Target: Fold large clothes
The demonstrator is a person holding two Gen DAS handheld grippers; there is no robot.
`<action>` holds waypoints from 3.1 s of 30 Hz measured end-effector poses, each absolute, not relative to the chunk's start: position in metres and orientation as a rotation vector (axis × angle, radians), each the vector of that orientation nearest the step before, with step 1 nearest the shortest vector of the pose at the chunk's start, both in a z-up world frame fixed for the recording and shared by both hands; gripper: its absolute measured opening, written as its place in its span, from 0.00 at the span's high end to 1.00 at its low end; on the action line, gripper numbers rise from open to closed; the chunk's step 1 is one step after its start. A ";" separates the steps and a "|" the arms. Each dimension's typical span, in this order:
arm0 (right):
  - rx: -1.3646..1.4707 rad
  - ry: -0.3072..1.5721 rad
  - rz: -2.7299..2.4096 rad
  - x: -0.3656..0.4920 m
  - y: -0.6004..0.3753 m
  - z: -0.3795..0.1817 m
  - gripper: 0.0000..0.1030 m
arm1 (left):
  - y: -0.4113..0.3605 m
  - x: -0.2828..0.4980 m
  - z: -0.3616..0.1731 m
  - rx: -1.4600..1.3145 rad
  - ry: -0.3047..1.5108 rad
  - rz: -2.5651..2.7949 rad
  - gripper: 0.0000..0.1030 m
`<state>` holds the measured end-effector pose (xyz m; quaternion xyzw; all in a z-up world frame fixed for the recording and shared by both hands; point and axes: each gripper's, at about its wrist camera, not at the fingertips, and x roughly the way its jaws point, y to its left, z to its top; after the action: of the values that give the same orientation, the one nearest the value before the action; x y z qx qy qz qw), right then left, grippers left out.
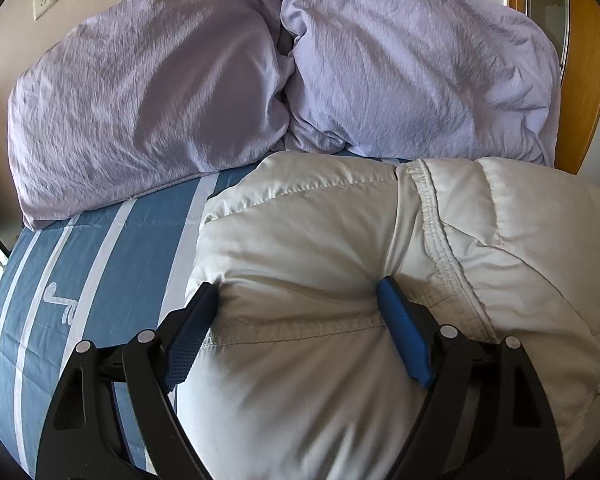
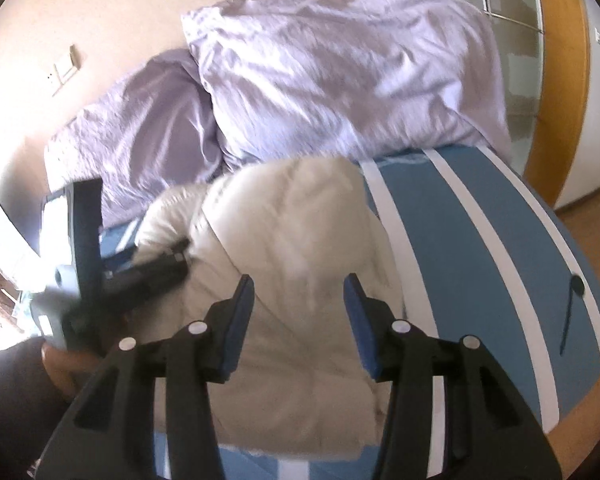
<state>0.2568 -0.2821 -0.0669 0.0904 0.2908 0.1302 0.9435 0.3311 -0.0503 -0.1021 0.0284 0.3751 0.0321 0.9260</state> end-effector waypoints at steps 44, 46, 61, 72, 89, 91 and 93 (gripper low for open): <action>0.113 0.546 0.140 0.337 -0.270 -0.071 0.57 | -0.049 0.330 -0.103 0.051 0.764 0.062 0.20; 0.108 0.557 0.131 0.339 -0.270 -0.076 0.57 | -0.050 0.331 -0.103 0.051 0.761 0.062 0.20; 0.104 0.591 0.088 0.348 -0.268 -0.111 0.54 | -0.055 0.330 -0.104 0.056 0.737 0.069 0.18; 0.136 0.563 0.089 0.348 -0.270 -0.122 0.52 | -0.057 0.327 -0.108 0.056 0.704 0.074 0.17; 0.142 0.541 0.087 0.347 -0.270 -0.127 0.52 | -0.058 0.326 -0.110 0.058 0.675 0.074 0.15; 0.141 0.542 0.089 0.347 -0.270 -0.127 0.52 | -0.058 0.326 -0.111 0.059 0.672 0.075 0.15; 0.141 0.542 0.091 0.347 -0.270 -0.127 0.52 | -0.057 0.327 -0.111 0.061 0.669 0.076 0.15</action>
<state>0.3466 -0.2704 -0.1270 0.0696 0.2676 0.0447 0.9600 0.3266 -0.0575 -0.1109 0.0298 0.3281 0.0373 0.9434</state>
